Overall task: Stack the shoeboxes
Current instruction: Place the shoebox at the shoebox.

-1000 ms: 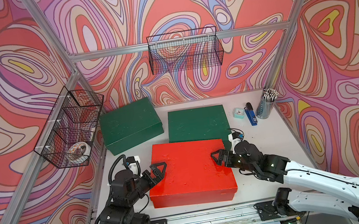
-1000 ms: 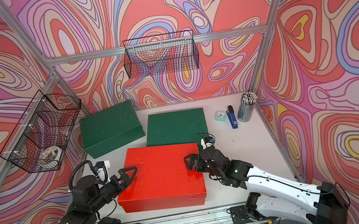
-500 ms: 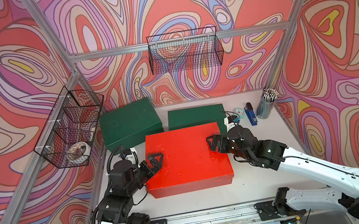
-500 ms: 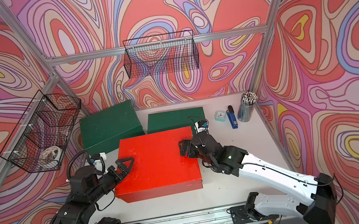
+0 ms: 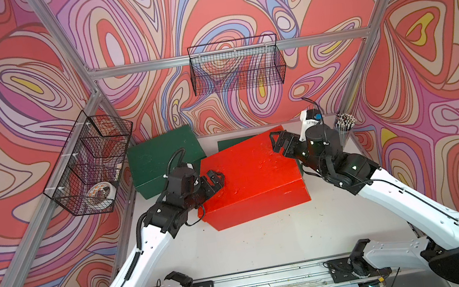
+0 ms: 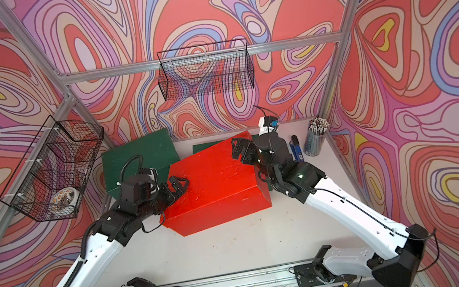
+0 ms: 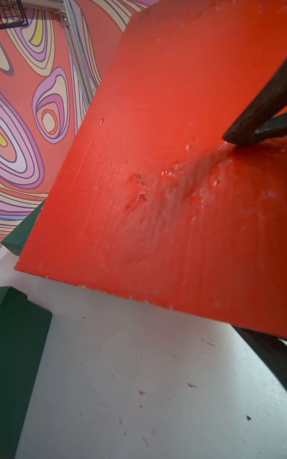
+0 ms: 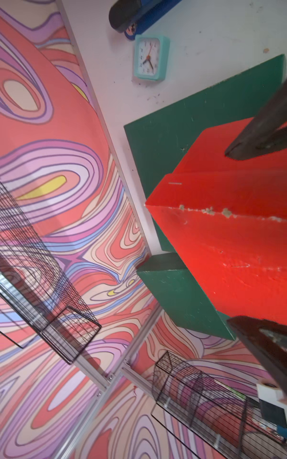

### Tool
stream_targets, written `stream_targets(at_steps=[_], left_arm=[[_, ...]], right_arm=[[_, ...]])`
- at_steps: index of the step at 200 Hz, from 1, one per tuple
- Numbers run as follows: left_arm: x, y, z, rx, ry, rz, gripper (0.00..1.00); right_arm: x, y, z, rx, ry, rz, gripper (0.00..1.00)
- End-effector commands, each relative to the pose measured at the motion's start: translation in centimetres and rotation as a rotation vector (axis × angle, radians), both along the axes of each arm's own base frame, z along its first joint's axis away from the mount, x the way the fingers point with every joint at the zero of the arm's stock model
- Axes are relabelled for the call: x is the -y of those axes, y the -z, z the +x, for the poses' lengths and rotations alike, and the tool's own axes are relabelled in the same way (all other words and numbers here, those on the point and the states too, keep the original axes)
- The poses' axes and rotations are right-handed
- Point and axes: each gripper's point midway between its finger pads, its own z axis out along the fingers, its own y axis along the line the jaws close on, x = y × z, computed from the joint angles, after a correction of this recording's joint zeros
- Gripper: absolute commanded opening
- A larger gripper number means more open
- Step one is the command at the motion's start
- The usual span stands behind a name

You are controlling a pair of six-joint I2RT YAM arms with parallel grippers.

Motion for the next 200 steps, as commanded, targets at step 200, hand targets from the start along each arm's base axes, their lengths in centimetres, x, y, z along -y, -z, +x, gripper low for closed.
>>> stream_targets(at_steps=[200], left_arm=[[13.4,-7.1,7.7,0.275,0.398,-0.045,1.0]], right_arm=[[0.2,14.2,8.5,-0.329,-0.126,0.084,0.98]])
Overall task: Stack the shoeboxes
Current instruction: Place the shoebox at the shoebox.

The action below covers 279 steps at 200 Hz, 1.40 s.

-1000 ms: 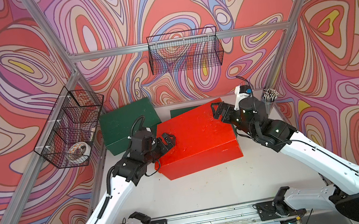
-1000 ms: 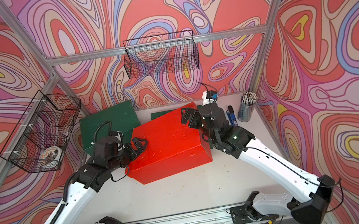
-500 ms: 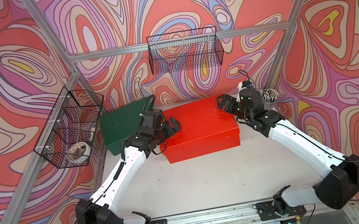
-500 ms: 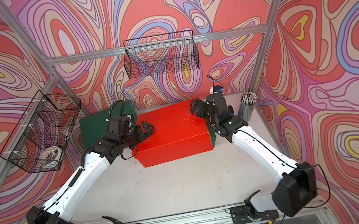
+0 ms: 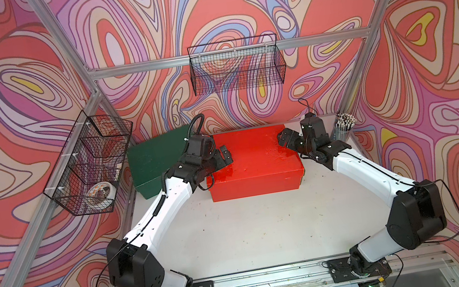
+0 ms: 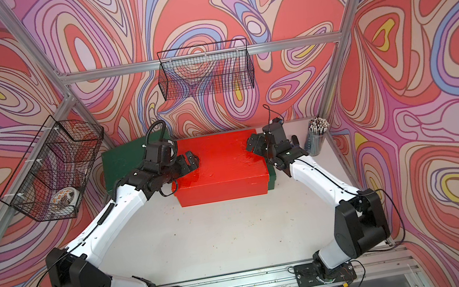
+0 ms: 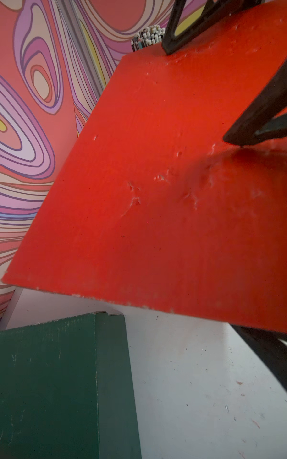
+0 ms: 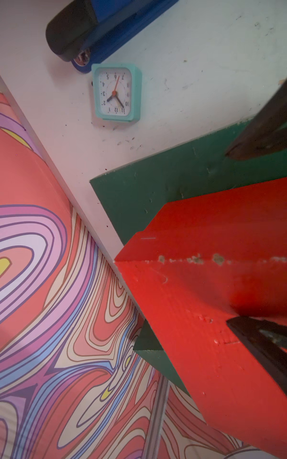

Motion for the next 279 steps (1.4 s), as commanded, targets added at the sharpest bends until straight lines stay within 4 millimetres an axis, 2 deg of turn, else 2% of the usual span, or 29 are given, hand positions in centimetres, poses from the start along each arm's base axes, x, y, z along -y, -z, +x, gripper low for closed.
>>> stream_targets(at_steps=[1,46,93,132,178,205,223,241,279], left_arm=[[10.9,-7.4,-2.3,0.158,0.382,-0.298,1.0],[11.0,-6.9,-1.0,0.185,0.369,-0.272,1.0],[9.6,-7.5,0.0,0.211,0.337,-0.219,1.0],[8.2,-9.0,0.0,0.273,0.34,-0.197,1.0],[5.2,-12.4,0.8,0.341,0.285,-0.207,1.0],[3.6,-12.8,0.8,0.329,0.258,-0.195,1.0],[3.2,-12.8,0.9,0.338,0.25,-0.195,1.0],[3.1,-12.3,1.2,0.329,0.247,-0.193,1.0],[3.1,-9.8,2.0,0.274,0.24,-0.199,1.0]], right_arm=[[-5.6,1.2,-1.2,-0.057,-0.186,0.11,0.98],[-3.8,2.5,0.4,-0.093,-0.148,0.093,0.99],[-2.8,1.7,1.7,-0.088,-0.132,0.082,0.98],[-1.6,-0.5,2.5,-0.065,-0.107,0.053,0.99],[0.9,-4.2,3.1,-0.019,-0.054,0.034,0.98],[1.9,-5.4,3.2,-0.005,-0.034,0.03,0.98],[2.4,-4.9,3.4,-0.014,-0.022,0.032,0.98],[2.6,-3.4,3.8,-0.042,-0.02,0.038,0.99],[3.0,-1.3,4.4,-0.079,-0.016,0.05,0.98]])
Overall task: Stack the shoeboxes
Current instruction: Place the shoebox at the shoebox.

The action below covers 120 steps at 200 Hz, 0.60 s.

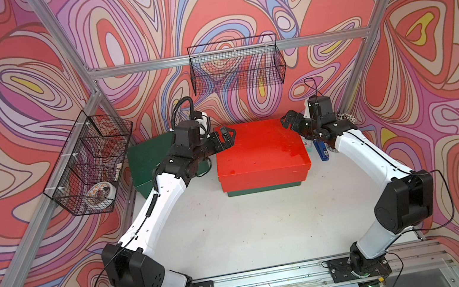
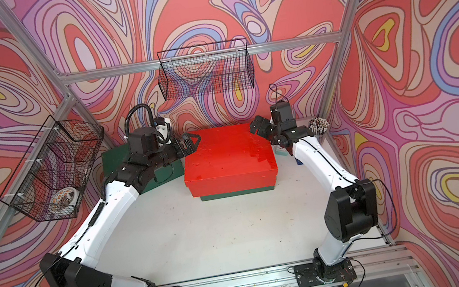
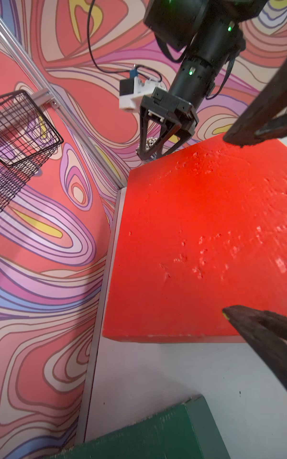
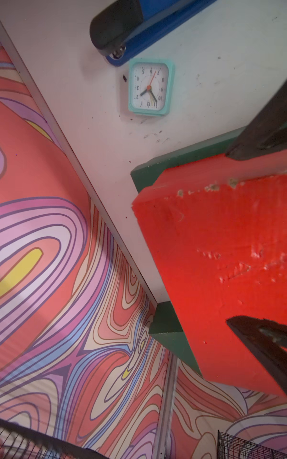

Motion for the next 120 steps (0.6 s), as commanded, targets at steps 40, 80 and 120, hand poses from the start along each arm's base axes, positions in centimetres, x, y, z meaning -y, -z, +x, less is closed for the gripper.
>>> stream_targets(at_steps=[40,80,120], left_arm=[[-0.3,2.0,1.5,0.002,-0.005,-0.027,1.0],[-2.0,2.0,1.9,-0.007,-0.039,-0.021,1.0],[-4.0,-1.5,-1.6,0.07,-0.059,-0.007,1.0]], right_arm=[[0.5,3.0,0.7,-0.059,0.005,0.007,0.98],[1.4,0.8,0.5,-0.022,0.03,-0.024,0.99],[2.5,-4.7,-2.2,0.082,0.058,-0.041,0.98]])
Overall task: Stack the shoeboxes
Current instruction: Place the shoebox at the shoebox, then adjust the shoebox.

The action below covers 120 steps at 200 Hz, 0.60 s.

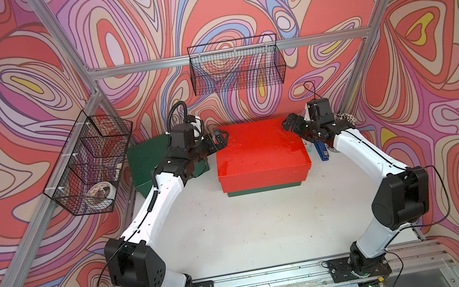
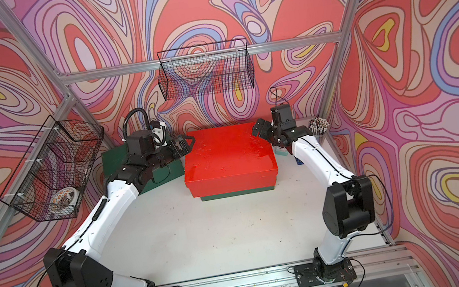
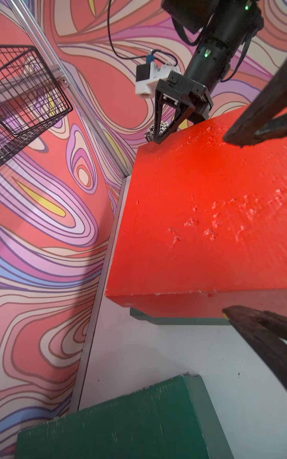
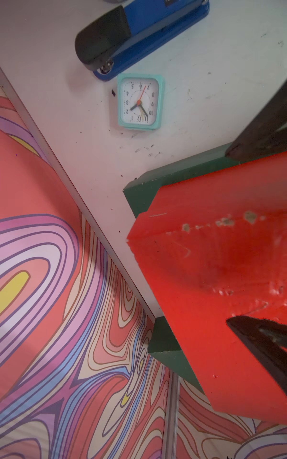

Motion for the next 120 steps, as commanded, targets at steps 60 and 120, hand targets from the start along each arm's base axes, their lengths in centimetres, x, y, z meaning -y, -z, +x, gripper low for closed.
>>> stream_targets(at_steps=[60,120], left_arm=[[-3.7,-0.2,-12.0,0.126,0.022,-0.043,1.0],[-4.6,6.7,-17.7,0.116,0.072,-0.085,1.0]], right_arm=[[3.0,-7.9,-11.4,0.253,0.042,-0.006,0.98],[1.7,-2.9,-19.7,0.337,-0.068,0.137,0.99]])
